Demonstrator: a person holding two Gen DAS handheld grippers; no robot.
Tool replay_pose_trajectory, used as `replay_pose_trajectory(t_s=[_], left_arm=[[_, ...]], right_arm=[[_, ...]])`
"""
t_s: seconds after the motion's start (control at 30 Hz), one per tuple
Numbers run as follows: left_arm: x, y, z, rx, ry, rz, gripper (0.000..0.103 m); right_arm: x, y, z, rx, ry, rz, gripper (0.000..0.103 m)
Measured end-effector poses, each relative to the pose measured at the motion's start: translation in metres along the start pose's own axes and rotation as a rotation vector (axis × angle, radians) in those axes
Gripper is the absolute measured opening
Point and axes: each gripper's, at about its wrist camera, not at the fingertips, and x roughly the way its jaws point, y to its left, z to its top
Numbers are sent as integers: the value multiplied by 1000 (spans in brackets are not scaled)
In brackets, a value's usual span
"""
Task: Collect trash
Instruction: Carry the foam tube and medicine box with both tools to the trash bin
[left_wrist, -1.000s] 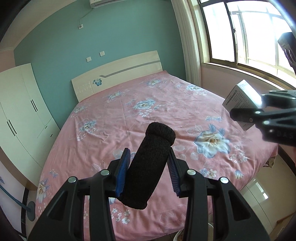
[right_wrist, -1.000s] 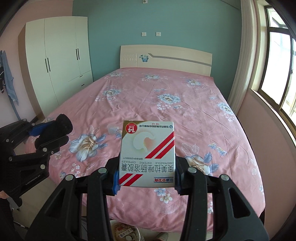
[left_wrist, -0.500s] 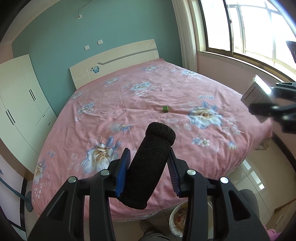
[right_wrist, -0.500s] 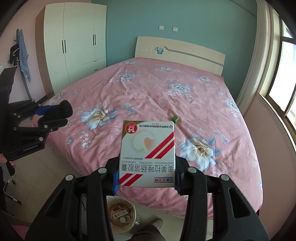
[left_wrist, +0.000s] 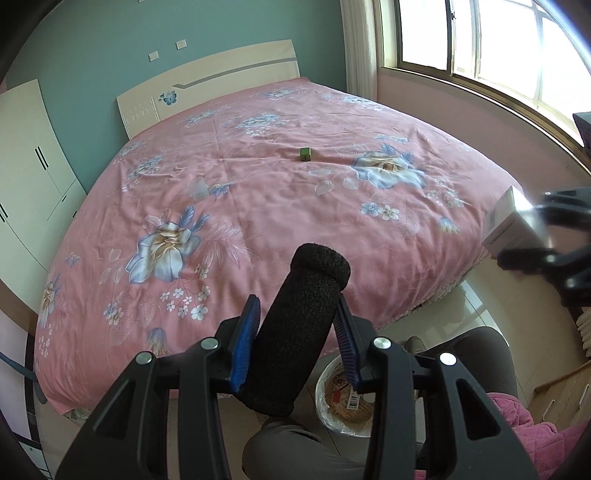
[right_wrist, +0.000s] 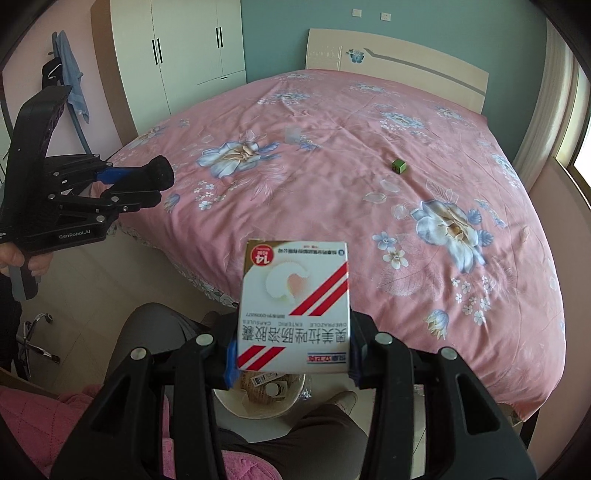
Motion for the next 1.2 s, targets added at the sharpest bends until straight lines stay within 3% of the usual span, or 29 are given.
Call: replay_pose_trajectory(t_s=[0.53, 1.2], left_arm=[[110, -41, -92, -68, 284, -173, 43], [226, -69, -160, -150, 556, -254, 43]], right_arm=[[98, 23, -78, 54, 240, 129, 44], [231, 25, -162, 191, 530, 207, 44]])
